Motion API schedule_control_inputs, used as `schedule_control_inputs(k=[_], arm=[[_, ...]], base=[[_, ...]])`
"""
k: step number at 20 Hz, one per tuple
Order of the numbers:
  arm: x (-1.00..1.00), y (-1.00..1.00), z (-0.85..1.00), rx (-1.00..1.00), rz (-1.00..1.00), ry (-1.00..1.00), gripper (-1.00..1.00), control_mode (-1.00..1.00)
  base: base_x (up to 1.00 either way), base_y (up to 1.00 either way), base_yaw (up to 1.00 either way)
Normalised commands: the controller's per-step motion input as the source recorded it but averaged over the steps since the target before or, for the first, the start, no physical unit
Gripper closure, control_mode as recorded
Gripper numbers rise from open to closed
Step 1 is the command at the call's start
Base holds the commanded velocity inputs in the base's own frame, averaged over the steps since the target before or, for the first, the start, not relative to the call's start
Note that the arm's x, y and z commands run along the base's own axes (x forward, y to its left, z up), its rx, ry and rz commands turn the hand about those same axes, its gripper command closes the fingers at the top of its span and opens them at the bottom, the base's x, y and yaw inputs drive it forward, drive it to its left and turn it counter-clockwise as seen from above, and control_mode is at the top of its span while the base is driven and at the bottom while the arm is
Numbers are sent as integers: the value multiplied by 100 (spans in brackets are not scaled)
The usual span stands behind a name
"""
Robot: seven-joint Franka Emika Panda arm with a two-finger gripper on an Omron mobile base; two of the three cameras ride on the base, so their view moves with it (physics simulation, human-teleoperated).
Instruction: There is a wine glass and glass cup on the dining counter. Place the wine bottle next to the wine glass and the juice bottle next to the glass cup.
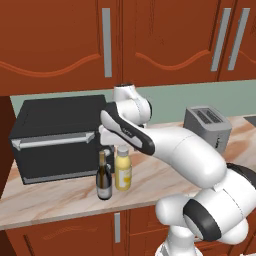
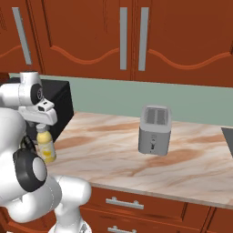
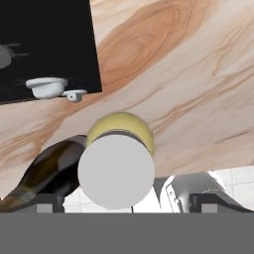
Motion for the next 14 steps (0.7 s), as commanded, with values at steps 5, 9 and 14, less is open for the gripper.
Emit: schedule_control_inputs(k=[5,9,14], arm=[[8,-6,-9,-2,0,0,-100,-100],[13,0,-2,0,3,0,-100,-100],[18,0,-2,0,2,0,-100,-100]], base=[[0,0,0],[0,0,0],[0,0,0]])
